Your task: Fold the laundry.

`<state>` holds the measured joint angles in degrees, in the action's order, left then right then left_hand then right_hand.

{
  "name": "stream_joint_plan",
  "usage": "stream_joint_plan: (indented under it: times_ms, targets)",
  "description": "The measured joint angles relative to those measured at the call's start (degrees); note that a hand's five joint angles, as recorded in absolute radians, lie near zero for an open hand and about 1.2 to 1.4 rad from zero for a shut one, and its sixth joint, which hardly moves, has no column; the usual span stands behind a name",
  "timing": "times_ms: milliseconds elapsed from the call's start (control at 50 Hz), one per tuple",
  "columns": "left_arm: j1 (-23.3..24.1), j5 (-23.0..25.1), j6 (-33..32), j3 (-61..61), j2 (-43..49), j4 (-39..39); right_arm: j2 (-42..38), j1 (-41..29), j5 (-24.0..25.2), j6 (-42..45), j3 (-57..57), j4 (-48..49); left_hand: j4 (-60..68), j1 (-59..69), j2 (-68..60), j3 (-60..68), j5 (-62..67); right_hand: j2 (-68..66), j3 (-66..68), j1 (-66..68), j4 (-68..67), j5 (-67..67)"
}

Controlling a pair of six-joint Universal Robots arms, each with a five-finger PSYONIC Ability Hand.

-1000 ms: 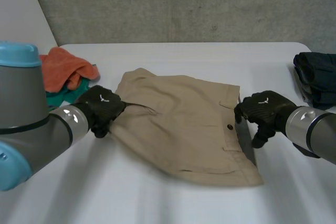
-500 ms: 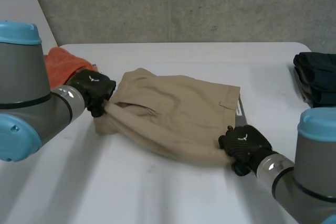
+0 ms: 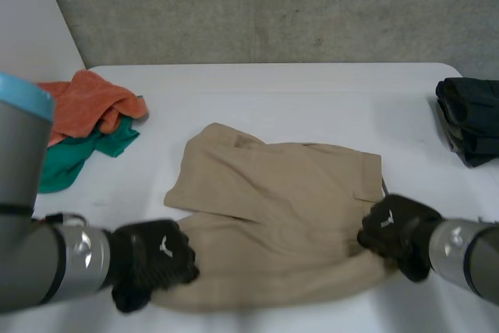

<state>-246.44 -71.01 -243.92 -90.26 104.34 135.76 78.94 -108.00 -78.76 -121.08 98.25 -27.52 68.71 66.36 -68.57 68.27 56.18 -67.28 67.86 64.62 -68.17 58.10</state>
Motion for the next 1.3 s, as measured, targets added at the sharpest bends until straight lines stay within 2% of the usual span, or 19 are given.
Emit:
stream_joint_plan:
  times_ms: [120,280,320,360,420,480,600,760,900,1060,1160,1220,1300]
  targets:
    - [-0.56,-5.49,6.13,16.24,8.45,4.10,-7.32,-1.51,-1.33,-8.21,-10.86,5.61,0.01,0.00,0.00,0.00,0.00,0.00,0.00,0.11,-0.01,0.00]
    - [-0.48,-14.18,17.29,45.02,17.18,12.07,-15.95,-3.77,-7.89,-21.88,-35.25,19.42,0.02,0.00,0.00,0.00,0.00,0.00,0.13,0.11,-0.20,0.00]
    - [-0.54,-17.15,22.40,53.72,18.02,19.20,-17.64,-4.43,-10.76,-26.67,-43.83,27.65,0.03,0.00,-0.01,0.00,0.00,0.00,0.13,0.11,-0.19,0.00]
    - [-0.62,-19.22,25.95,58.02,17.71,26.21,-18.25,-4.81,-12.08,-29.17,-47.78,33.18,0.04,0.00,-0.01,0.00,0.00,0.00,0.13,0.11,-0.19,0.00]
    - [-0.79,-22.12,30.50,61.87,16.13,39.80,-19.05,-5.60,-14.01,-33.85,-53.63,46.58,0.04,0.00,-0.01,0.01,0.00,0.00,0.13,0.11,-0.19,0.00]
    - [-0.85,-23.54,32.30,62.06,14.50,50.21,-19.39,-6.23,-14.50,-35.99,-55.61,56.30,0.04,0.00,-0.01,0.01,0.00,0.00,0.13,0.11,-0.19,0.00]
    - [-0.99,-23.95,32.66,58.00,13.58,56.87,-21.71,-7.51,-13.53,-36.50,-55.97,62.68,0.04,0.00,-0.01,0.01,0.92,0.00,0.13,0.11,-0.20,0.32]
    - [-2.31,-22.50,34.36,46.04,15.76,56.10,-26.76,-7.71,-11.46,-35.70,-51.07,59.02,0.04,0.00,-0.14,0.02,0.91,0.00,0.13,0.11,-0.20,0.32]
    - [-2.43,-20.29,34.60,32.45,21.00,55.94,-31.87,-7.24,-7.50,-33.59,-40.24,57.84,0.04,0.00,-0.14,0.02,0.92,0.00,0.13,0.11,-0.20,0.32]
    - [-1.72,-19.10,29.76,19.60,23.72,52.16,-34.15,-5.47,-4.89,-24.99,-25.99,55.31,0.04,0.00,-0.14,0.02,0.92,0.00,0.13,0.11,-0.21,0.32]
    - [-1.01,-19.14,23.77,12.98,18.78,44.74,-29.96,-4.71,-4.62,-19.99,-19.24,48.78,0.04,0.00,-0.14,0.02,0.92,0.00,0.13,0.11,-0.21,0.32]
    - [-0.55,-19.29,20.21,9.26,14.15,38.34,-24.60,-4.31,-4.74,-17.44,-15.70,41.57,0.04,0.00,-0.14,0.02,0.92,0.00,0.13,0.07,-0.21,0.32]
    - [0.76,-19.24,15.34,3.90,6.59,25.33,-15.20,-2.68,-4.74,-12.90,-11.50,26.31,0.04,0.00,-0.14,0.02,0.94,0.00,0.13,0.07,-0.21,0.32]
